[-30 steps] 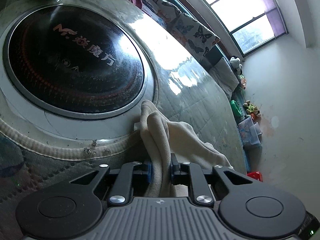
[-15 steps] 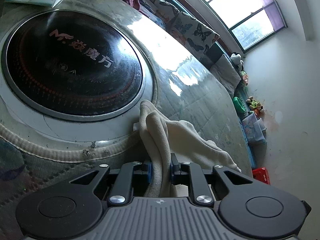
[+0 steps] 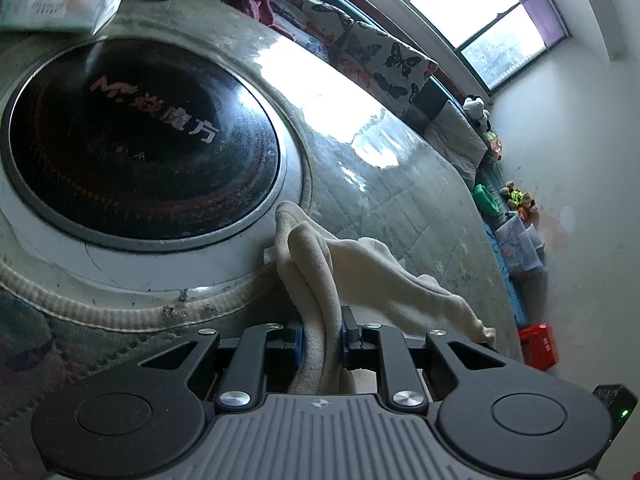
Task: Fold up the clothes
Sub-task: 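Lift the folded sweatshirt with both tools and carry it across the table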
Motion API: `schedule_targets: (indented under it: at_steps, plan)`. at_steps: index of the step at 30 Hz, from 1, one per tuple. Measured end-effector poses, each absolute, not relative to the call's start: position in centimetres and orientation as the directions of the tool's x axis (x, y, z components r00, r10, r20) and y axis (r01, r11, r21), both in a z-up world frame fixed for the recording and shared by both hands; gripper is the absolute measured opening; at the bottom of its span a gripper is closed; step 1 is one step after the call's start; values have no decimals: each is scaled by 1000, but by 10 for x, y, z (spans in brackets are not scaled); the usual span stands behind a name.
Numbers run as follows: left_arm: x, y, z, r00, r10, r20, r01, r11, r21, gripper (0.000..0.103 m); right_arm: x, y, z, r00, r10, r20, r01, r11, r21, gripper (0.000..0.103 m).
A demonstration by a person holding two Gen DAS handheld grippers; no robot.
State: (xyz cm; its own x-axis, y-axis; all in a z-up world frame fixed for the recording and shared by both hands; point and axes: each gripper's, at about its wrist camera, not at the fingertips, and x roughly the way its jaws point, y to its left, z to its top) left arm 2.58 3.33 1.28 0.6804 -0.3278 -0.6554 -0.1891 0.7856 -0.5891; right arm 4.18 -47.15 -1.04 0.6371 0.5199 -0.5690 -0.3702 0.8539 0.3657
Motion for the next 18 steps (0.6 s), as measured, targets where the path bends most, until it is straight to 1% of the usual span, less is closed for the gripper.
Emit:
schedule_targets:
  at_steps: [2, 5, 12, 18]
  plan:
    - [25, 29, 15, 684, -307, -662, -182, 807, -562, 18, 40, -471, -9, 642, 518, -565, -370, 855, 363, 12]
    - [23, 22, 18, 689, -276, -670, -169, 838, -519, 18, 33, -470, -3, 661, 517, -544, -374, 855, 358, 11]
    - [17, 8, 36, 726, -240, -644, -105, 888, -448, 16, 19, -471, 16, 701, 517, -491, -379, 854, 357, 10]
    - [15, -5, 48, 746, -248, -619, -52, 904, -424, 15, 10, -472, 27, 722, 509, -468, -383, 858, 342, 10]
